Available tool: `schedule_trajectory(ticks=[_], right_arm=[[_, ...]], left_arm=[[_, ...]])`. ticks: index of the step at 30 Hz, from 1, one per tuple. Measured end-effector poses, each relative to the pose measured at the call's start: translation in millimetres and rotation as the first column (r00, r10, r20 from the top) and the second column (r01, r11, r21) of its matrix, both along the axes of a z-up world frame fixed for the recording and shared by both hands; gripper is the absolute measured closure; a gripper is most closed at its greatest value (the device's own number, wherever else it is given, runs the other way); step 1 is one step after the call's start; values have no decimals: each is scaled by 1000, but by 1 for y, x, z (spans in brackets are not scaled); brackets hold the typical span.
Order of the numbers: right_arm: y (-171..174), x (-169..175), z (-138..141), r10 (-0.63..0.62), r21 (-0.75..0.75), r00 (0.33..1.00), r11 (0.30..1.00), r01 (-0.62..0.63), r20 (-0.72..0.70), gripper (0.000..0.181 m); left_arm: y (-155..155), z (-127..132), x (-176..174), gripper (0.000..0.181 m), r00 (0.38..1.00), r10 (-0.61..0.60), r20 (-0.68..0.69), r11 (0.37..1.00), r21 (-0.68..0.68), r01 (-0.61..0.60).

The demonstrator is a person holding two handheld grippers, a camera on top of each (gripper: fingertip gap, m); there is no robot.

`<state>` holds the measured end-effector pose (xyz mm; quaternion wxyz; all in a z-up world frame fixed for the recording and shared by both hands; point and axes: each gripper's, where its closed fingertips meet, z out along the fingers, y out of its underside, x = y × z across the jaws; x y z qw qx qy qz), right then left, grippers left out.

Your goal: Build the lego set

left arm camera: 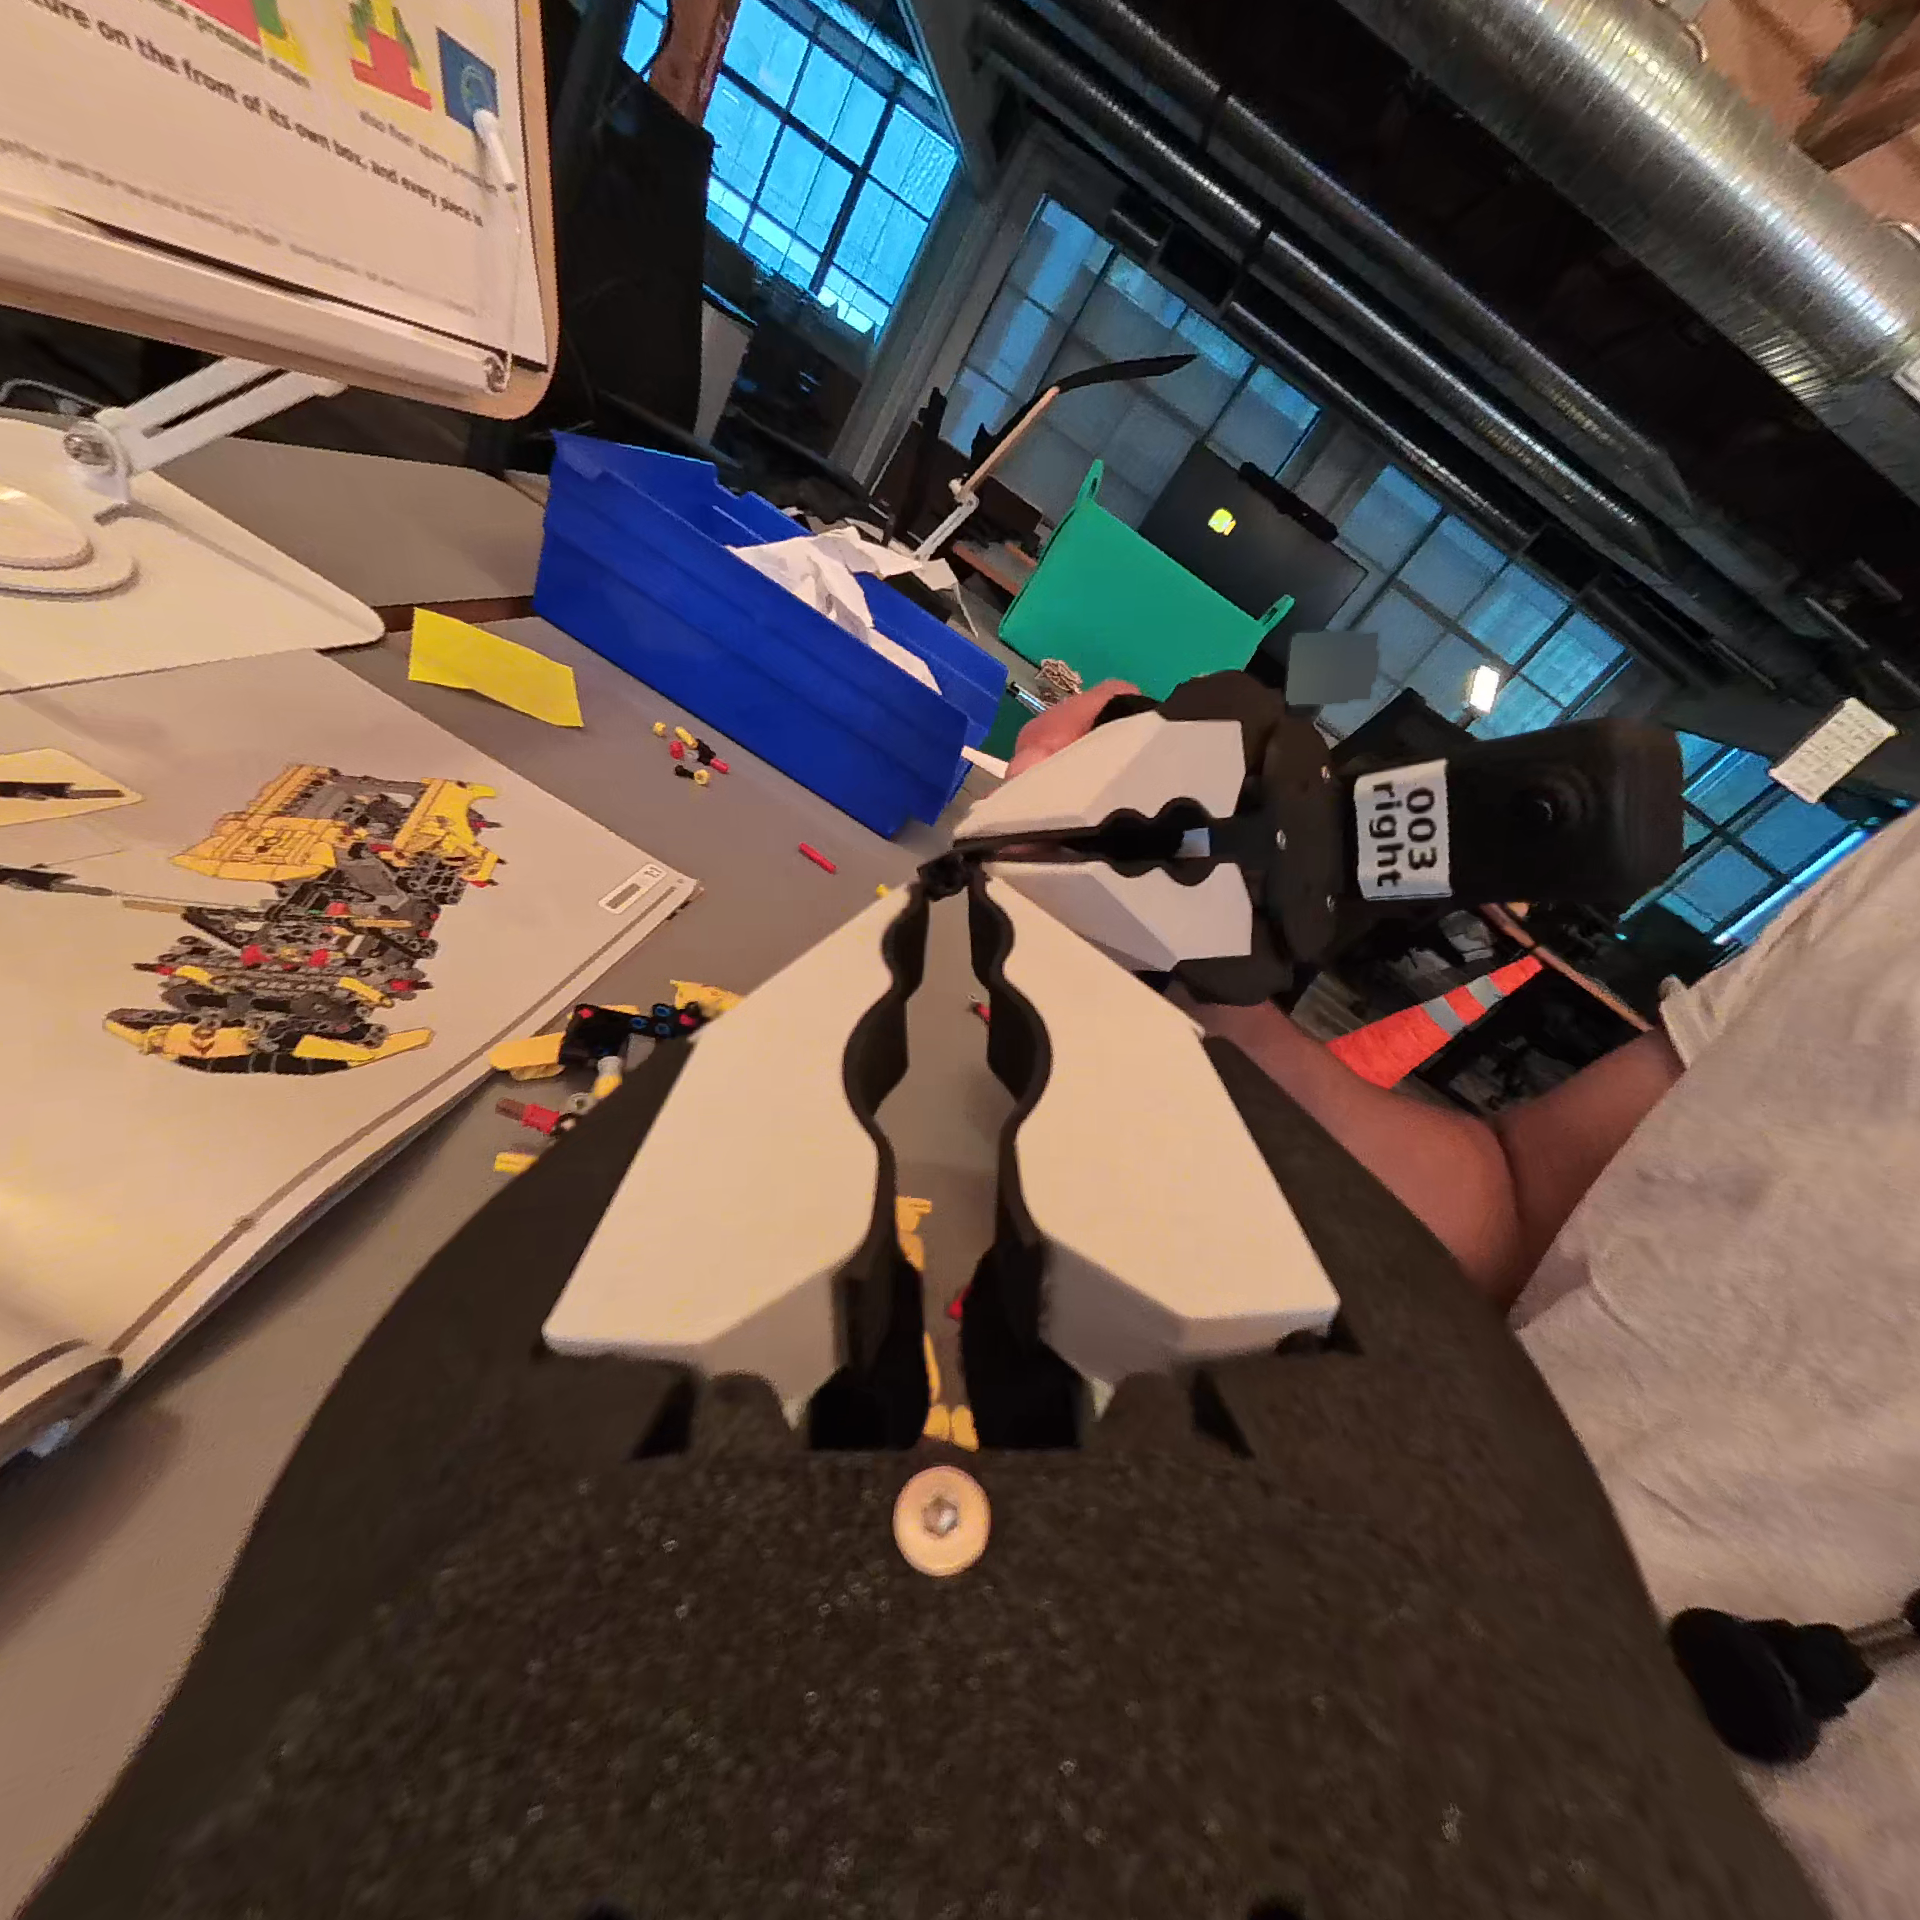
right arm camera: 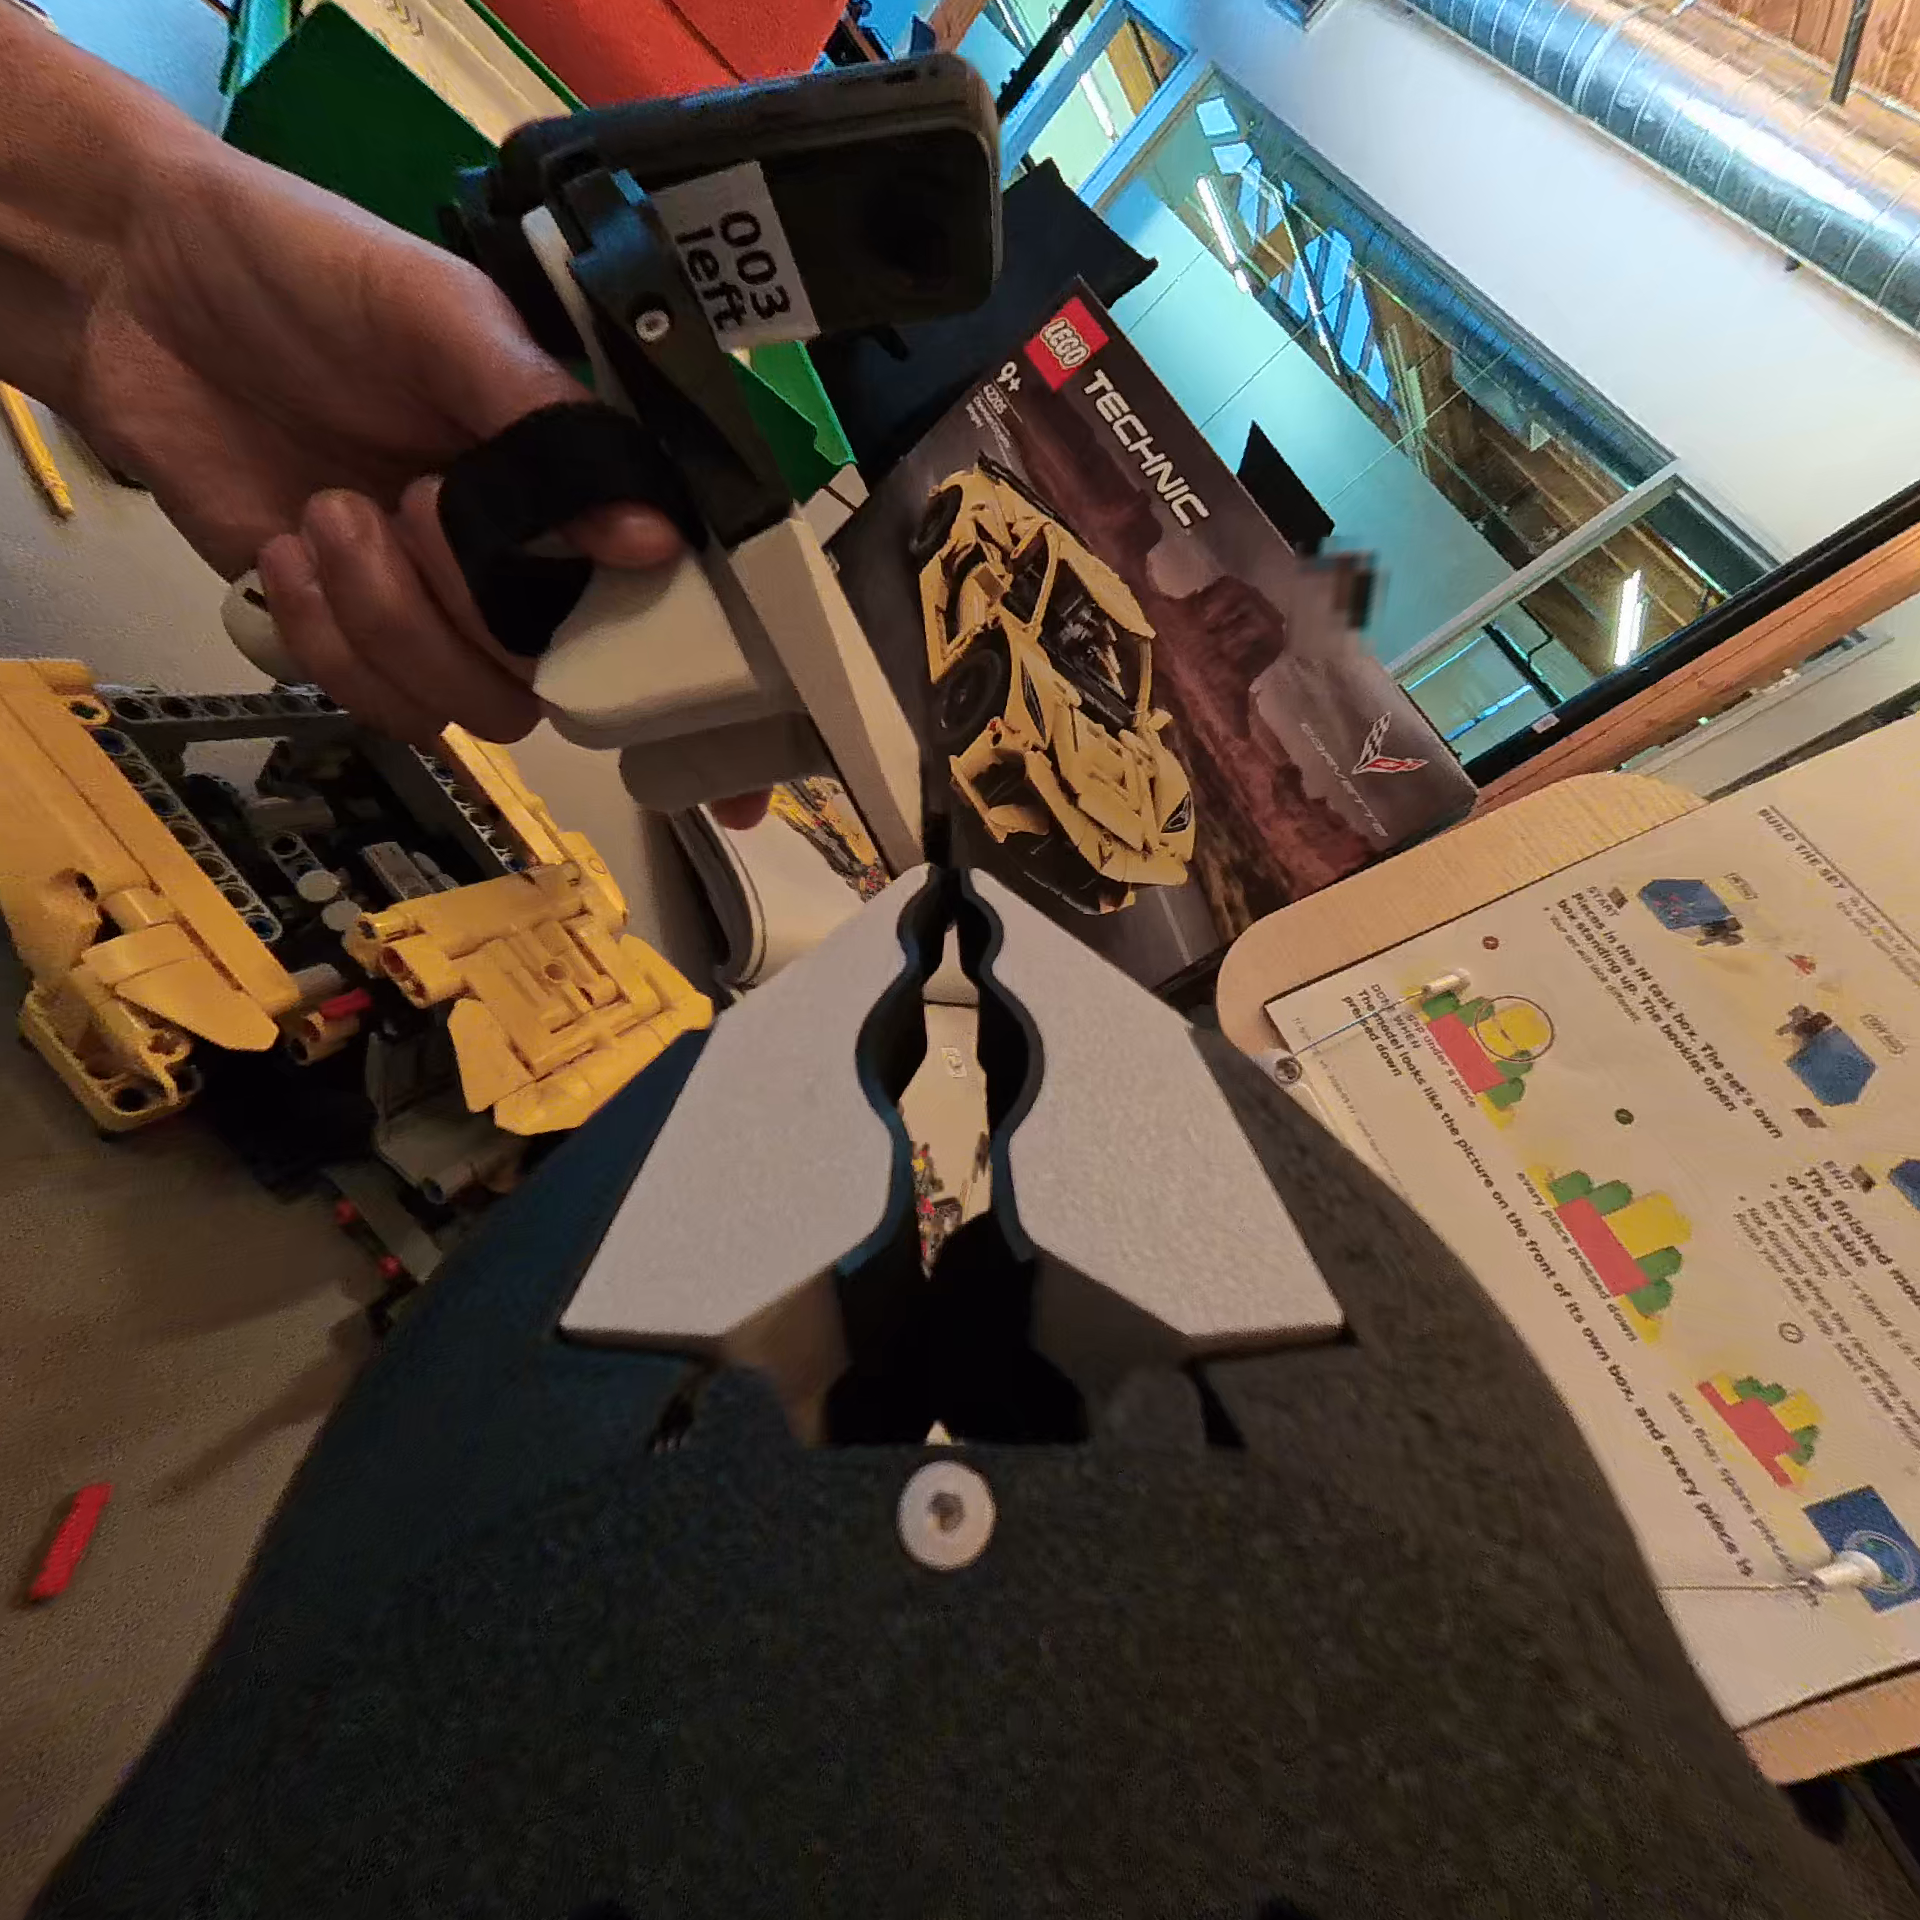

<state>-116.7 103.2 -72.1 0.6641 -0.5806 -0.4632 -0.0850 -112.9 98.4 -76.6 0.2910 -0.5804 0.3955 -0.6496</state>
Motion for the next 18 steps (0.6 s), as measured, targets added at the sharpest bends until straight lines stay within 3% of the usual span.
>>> schedule_trajectory(ticks=[6,11,15,18], right_arm=[[-1,0,1,-16,56,997,998,12,70,181],[0,-1,1,-36,79,997,996,30,75,181],[3,1,-2,-62,-32,995,998,60,-82,181],[4,3,6,-56,-70,953,997,37,-297,171]], left_arm=[[-2,4,-1,168,998,-38,57,996,-84,43],[2,4,-1,174,996,-38,78,990,-134,48],[5,1,0,174,998,4,66,998,-61,0],[11,5,-4,174,995,66,71,994,87,-72]])
